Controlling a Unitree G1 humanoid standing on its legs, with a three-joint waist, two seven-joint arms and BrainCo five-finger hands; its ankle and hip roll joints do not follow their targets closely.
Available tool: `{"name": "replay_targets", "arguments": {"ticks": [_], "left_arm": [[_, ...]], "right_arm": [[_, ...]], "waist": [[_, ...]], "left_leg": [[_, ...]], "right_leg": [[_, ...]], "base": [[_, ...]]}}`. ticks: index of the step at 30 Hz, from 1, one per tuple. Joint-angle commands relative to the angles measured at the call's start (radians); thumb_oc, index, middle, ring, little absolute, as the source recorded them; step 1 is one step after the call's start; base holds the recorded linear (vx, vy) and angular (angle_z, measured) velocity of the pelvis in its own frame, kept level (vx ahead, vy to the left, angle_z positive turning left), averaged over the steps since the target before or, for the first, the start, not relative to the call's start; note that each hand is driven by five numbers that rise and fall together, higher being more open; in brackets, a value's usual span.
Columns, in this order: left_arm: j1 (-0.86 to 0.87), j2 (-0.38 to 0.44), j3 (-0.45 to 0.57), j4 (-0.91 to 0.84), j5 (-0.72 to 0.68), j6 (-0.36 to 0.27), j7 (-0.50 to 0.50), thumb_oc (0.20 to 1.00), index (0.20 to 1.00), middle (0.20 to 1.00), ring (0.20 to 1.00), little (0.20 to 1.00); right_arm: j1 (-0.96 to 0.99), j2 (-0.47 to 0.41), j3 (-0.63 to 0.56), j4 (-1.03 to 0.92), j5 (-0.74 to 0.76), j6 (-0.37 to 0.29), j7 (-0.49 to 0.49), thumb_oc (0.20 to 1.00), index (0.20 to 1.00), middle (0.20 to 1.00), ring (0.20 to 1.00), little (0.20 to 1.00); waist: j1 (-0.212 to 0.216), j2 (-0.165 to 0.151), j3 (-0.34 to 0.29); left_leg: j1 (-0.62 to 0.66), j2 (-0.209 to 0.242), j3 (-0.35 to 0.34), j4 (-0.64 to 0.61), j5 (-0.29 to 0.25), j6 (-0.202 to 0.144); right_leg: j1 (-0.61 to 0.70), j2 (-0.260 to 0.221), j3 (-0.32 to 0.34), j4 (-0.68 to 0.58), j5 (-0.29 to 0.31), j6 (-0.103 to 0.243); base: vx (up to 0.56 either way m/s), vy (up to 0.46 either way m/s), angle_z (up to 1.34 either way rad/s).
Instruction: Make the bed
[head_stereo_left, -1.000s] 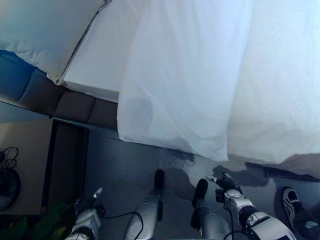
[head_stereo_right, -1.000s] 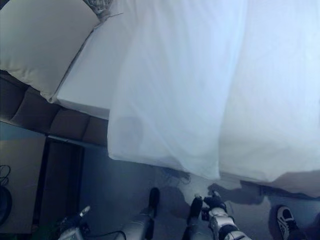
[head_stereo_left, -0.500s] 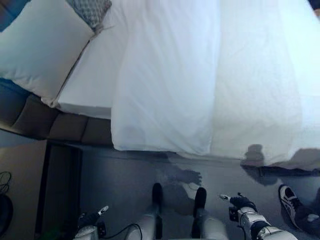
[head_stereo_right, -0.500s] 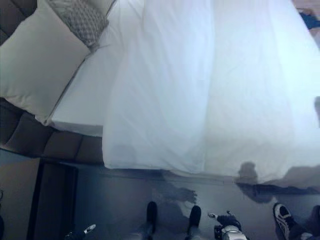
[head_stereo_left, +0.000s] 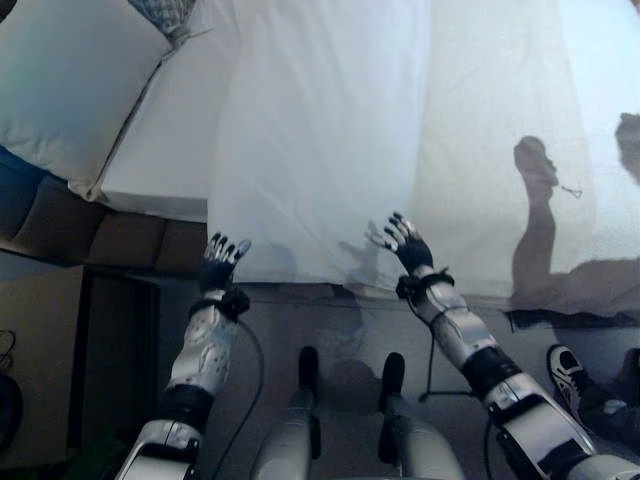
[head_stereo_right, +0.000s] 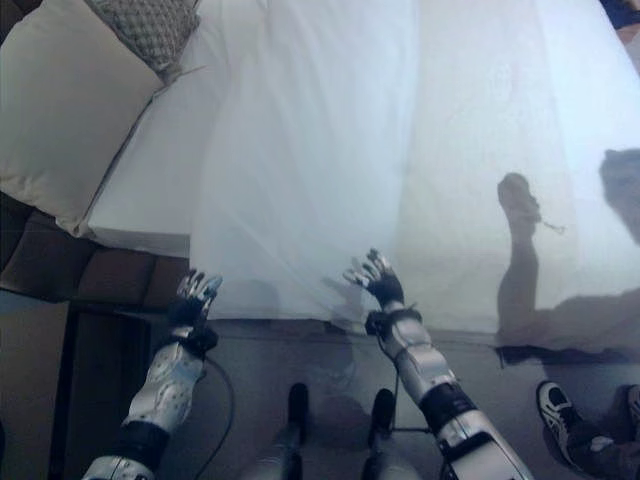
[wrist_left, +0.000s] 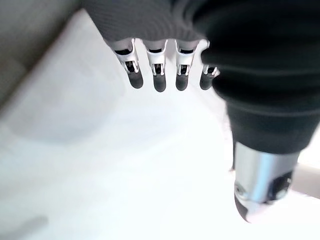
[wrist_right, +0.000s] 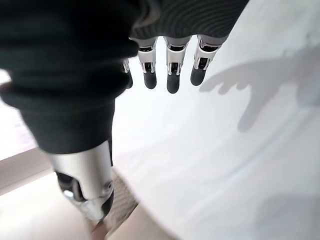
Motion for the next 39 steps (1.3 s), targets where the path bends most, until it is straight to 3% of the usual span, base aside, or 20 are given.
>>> {"name": "replay_targets", "arguments": {"ticks": [1, 11, 19, 27, 30, 36, 37, 38, 39], "left_arm": [[-0.089, 0.09, -0.016, -0.036, -0.084, -0.074, -0.023, 1.0, 1.0, 1.0, 1.0, 1.0], [-0.423, 0.215, -0.095, 0.086, -0.041, -0.119, 0.104, 1.0, 1.0, 1.0, 1.0, 1.0], [-0.616, 0.269, -0.153, 0.199, -0.02, -0.139, 0.183, 1.0, 1.0, 1.0, 1.0, 1.0], [-0.791, 0.298, -0.224, 0.418, -0.045, -0.091, 0.189, 1.0, 1.0, 1.0, 1.0, 1.0], [-0.8, 0.307, -0.24, 0.475, -0.041, -0.066, 0.185, 1.0, 1.0, 1.0, 1.0, 1.0], [-0.794, 0.307, -0.244, 0.534, -0.024, -0.035, 0.168, 1.0, 1.0, 1.0, 1.0, 1.0], [-0.797, 0.307, -0.244, 0.534, -0.024, -0.035, 0.167, 1.0, 1.0, 1.0, 1.0, 1.0], [-0.793, 0.307, -0.241, 0.539, -0.023, -0.031, 0.167, 1.0, 1.0, 1.0, 1.0, 1.0], [-0.79, 0.311, -0.241, 0.548, -0.012, -0.025, 0.167, 1.0, 1.0, 1.0, 1.0, 1.0]], "right_arm": [[-0.111, 0.017, 0.037, -0.043, 0.066, -0.069, -0.005, 1.0, 1.0, 1.0, 1.0, 1.0], [-0.432, 0.039, 0.106, 0.093, -0.012, -0.077, -0.138, 1.0, 1.0, 1.0, 1.0, 1.0], [-0.587, 0.054, 0.093, 0.227, 0.021, -0.116, -0.244, 1.0, 1.0, 1.0, 1.0, 1.0], [-0.682, 0.031, 0.118, 0.408, 0.062, -0.092, -0.283, 1.0, 1.0, 1.0, 1.0, 1.0], [-0.683, 0.023, 0.134, 0.449, 0.052, -0.066, -0.289, 1.0, 1.0, 1.0, 1.0, 1.0], [-0.671, 0.032, 0.146, 0.48, 0.002, -0.049, -0.305, 1.0, 1.0, 1.0, 1.0, 1.0], [-0.674, 0.03, 0.145, 0.478, 0.001, -0.05, -0.306, 1.0, 1.0, 1.0, 1.0, 1.0], [-0.669, 0.032, 0.147, 0.479, -0.008, -0.048, -0.308, 1.0, 1.0, 1.0, 1.0, 1.0], [-0.664, 0.028, 0.148, 0.48, -0.024, -0.046, -0.315, 1.0, 1.0, 1.0, 1.0, 1.0]], "waist": [[0.022, -0.053, 0.041], [0.06, -0.066, 0.12], [0.069, -0.077, 0.124], [0.052, -0.081, 0.124], [0.048, -0.078, 0.124], [0.03, -0.07, 0.124], [0.024, -0.073, 0.124], [0.025, -0.072, 0.124], [0.016, -0.075, 0.124]], "left_leg": [[-0.038, -0.07, -0.021, 0.077, -0.09, 0.023], [-0.226, -0.086, -0.048, 0.184, -0.099, 0.016], [-0.43, -0.088, -0.053, 0.222, -0.104, 0.006], [-0.597, -0.096, -0.045, 0.296, -0.129, 0.001], [-0.601, -0.09, -0.048, 0.31, -0.165, -0.005], [-0.624, -0.096, -0.033, 0.31, -0.167, -0.005], [-0.647, -0.102, -0.024, 0.311, -0.139, 0.001], [-0.629, -0.098, -0.032, 0.31, -0.165, -0.004], [-0.652, -0.104, -0.02, 0.315, -0.142, 0.001]], "right_leg": [[-0.044, -0.054, 0.038, 0.104, -0.092, 0.068], [-0.169, -0.064, 0.032, 0.127, -0.066, 0.073], [-0.331, -0.06, 0.032, 0.084, -0.007, 0.092], [-0.466, -0.066, 0.031, 0.076, 0.026, 0.107], [-0.473, -0.059, 0.045, 0.076, 0.013, 0.115], [-0.513, -0.066, 0.055, 0.08, 0.019, 0.115], [-0.534, -0.075, 0.045, 0.08, 0.037, 0.108], [-0.519, -0.068, 0.056, 0.081, 0.021, 0.115], [-0.541, -0.077, 0.047, 0.083, 0.038, 0.108]], "base": [[0.0, 0.002, 0.17], [-0.01, 0.008, 0.13], [-0.01, 0.029, 0.1], [0.03, 0.048, 0.02], [0.06, 0.036, 0.04], [-0.01, 0.051, -0.05], [-0.01, 0.034, -0.04], [-0.07, 0.026, -0.06], [-0.01, 0.021, -0.06]]}}
